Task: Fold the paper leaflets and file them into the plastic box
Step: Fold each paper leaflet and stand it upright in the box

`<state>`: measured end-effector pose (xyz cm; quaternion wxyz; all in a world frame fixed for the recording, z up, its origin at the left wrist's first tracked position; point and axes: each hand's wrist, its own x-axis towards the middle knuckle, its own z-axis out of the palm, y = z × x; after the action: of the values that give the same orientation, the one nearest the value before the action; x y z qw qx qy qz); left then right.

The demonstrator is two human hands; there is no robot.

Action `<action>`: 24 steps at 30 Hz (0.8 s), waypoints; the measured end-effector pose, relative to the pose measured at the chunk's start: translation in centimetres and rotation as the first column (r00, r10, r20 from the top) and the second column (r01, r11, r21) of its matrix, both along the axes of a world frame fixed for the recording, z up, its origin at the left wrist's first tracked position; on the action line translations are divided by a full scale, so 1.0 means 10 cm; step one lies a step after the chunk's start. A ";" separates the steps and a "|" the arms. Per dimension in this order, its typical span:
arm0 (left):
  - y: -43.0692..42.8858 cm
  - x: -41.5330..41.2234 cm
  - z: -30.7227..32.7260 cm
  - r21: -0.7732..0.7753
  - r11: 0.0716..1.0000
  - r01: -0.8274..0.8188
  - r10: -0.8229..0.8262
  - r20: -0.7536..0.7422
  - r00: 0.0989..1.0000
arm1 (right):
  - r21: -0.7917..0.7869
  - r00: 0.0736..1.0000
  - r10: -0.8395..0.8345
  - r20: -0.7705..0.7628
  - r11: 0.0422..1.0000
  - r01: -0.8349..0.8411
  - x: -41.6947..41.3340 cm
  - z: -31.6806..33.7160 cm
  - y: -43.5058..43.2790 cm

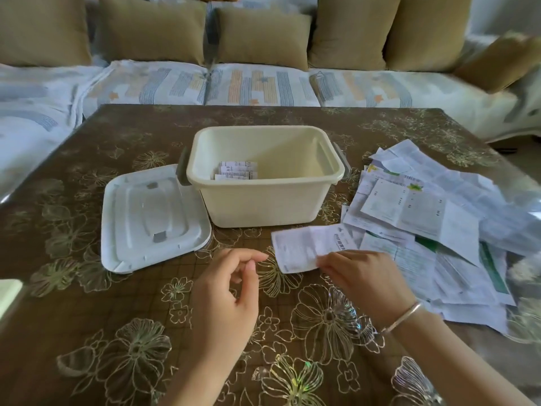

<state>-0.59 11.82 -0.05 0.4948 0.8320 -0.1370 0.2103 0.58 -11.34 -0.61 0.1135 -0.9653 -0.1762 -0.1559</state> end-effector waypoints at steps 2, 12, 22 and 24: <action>0.03 -0.03 -0.02 0.000 1.000 -0.006 0.006 -0.008 1.000 | 0.200 0.999 -0.028 0.021 0.980 0.023 -0.15 0.10 0.10; 0.15 -0.11 -0.19 0.436 0.900 -0.018 0.001 0.039 0.999 | 0.736 0.741 0.175 -0.649 -0.103 0.669 -0.37 0.16 0.30; 0.26 -0.23 -0.31 0.422 0.893 0.157 -0.152 -0.047 0.987 | 0.685 0.687 0.149 -0.711 -0.072 0.725 -0.48 0.14 0.45; 0.24 -0.24 -0.31 0.415 0.898 0.146 -0.170 0.020 0.985 | 0.710 0.705 0.131 -0.697 -0.010 0.704 -0.51 0.10 0.47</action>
<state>-3.02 14.23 -3.15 0.3196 0.8975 -0.2590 0.1588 -4.50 -6.65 0.40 0.7409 -0.6216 0.2479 0.0565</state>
